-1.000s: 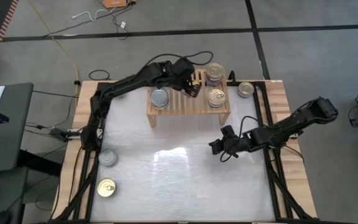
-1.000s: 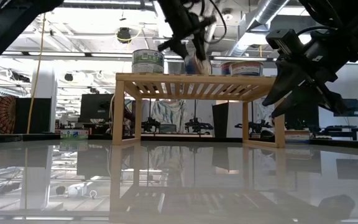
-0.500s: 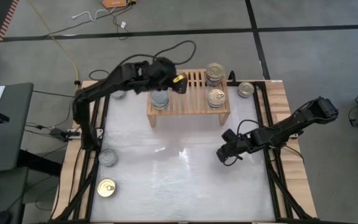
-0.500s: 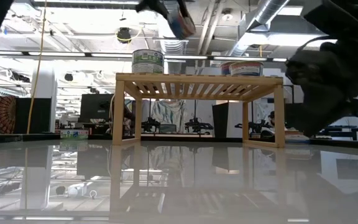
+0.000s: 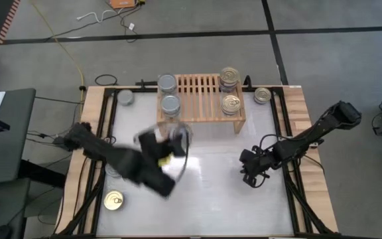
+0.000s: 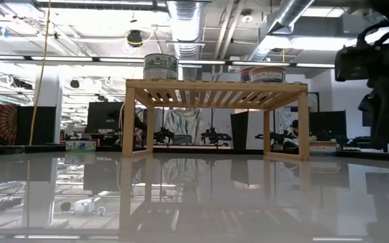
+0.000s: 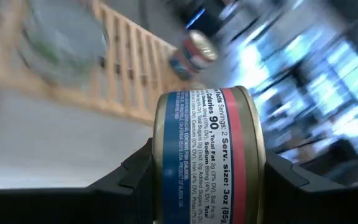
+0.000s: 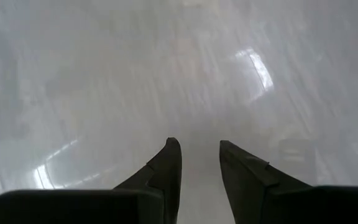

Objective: Stack canned seafood by type on shelf
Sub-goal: Put the blue-pink tuna can on the shelf

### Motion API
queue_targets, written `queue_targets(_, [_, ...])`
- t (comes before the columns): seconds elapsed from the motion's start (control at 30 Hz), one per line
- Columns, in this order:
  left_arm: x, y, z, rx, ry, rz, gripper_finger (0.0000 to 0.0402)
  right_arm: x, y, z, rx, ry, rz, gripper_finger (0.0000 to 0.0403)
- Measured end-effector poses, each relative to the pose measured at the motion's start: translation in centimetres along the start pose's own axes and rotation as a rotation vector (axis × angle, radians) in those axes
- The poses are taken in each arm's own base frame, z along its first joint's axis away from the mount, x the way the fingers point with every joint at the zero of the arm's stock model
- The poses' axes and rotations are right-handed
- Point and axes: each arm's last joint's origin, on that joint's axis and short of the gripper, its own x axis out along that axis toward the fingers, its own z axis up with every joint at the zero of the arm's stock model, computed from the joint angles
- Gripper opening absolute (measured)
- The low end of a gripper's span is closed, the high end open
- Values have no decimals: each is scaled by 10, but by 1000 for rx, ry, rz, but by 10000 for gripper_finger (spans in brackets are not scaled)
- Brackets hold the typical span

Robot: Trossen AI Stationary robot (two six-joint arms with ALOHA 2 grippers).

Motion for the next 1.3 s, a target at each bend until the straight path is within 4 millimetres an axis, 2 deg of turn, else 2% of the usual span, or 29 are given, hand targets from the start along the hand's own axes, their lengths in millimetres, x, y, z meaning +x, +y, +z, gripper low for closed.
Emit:
queue_targets(0.07, [-4, 17, -38, -143, -73, -86, 180, -1, 1, 0, -8, -3, 5, 134])
queue_targets(0.13, [7, 31, -75, -265, -117, -147, 180, -1, 2, -1, -20, -5, 15, 134])
queue_targets(0.23, [38, 35, -118, -427, -174, -190, 180, -3, 5, -4, -47, -3, 29, 134])
queue_targets(0.33, [74, 32, -139, -492, -248, -193, 180, -3, 7, -6, -80, -1, 33, 134])
queue_targets(0.4, [95, 30, -141, -490, -283, -176, 180, -3, 7, -6, -84, -4, 40, 134])
queue_targets(0.5, [116, 23, -132, -479, -308, -153, 180, -4, 8, -8, -93, 2, 38, 134])
queue_targets(0.73, [154, 12, -107, -553, -282, -133, 180, -5, 11, -12, -119, 12, 44, 134])
queue_targets(0.9, [174, 7, -92, -591, -309, -137, 181, -5, 13, -15, -135, 14, 52, 134])
queue_targets(1.13, [196, 5, -76, -670, -297, -145, 272, -7, 16, -20, -161, 21, 63, 134])
queue_targets(1.3, [205, 6, -71, -671, -240, -141, 293, -7, 17, -21, -171, 22, 67, 134])
